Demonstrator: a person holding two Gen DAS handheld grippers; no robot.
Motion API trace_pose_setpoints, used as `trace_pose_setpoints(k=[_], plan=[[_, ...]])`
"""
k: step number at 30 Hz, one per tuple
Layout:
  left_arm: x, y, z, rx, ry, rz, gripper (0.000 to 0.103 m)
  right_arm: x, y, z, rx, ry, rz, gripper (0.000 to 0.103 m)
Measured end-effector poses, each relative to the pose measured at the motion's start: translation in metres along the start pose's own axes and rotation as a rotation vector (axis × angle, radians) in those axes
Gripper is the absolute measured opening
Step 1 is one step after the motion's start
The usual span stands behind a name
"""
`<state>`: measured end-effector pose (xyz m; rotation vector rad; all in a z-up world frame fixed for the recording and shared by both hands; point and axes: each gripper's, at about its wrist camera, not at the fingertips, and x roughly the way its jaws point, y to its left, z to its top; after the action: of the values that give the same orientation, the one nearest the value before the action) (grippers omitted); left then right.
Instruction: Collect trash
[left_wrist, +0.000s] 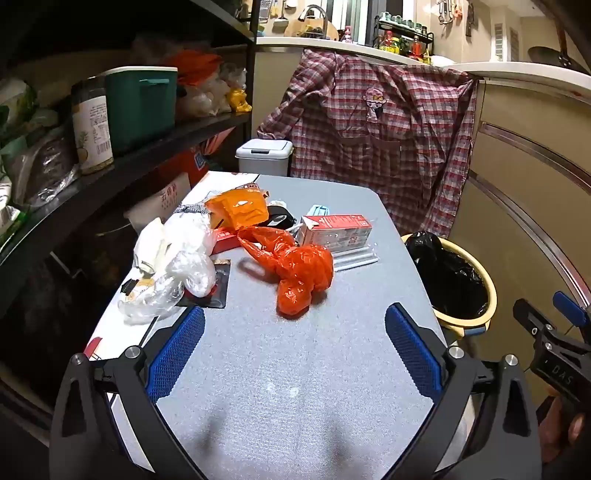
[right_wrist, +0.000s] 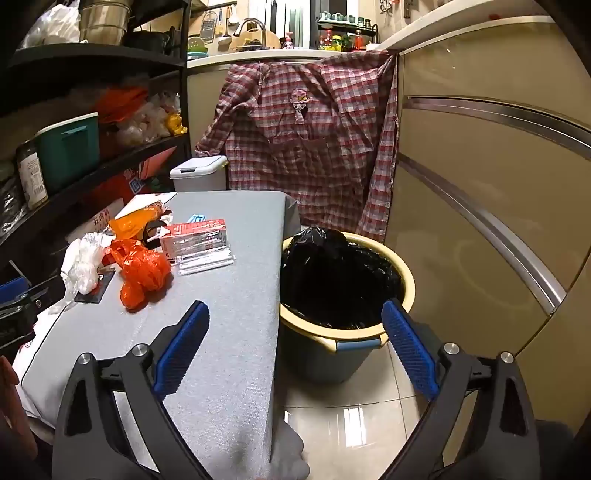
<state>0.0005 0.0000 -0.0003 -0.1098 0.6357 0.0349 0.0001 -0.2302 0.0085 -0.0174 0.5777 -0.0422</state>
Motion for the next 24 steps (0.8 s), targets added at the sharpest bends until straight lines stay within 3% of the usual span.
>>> trace_pose_setpoints(k=[3, 9, 24], plan=[[0.003, 0.002, 0.002, -0.002, 0.019, -0.001, 0.095, 0.004, -0.001, 0.0, 0.02, 0.008, 0.02, 0.089], [-0.001, -0.006, -0.003, 0.031, -0.017, 0.008, 0.095, 0.0, 0.0, -0.005, 0.017, 0.003, 0.032, 0.089], [-0.004, -0.009, -0.002, 0.038, -0.027, 0.002, 0.095, -0.003, 0.002, -0.002, 0.019, -0.026, -0.003, 0.089]])
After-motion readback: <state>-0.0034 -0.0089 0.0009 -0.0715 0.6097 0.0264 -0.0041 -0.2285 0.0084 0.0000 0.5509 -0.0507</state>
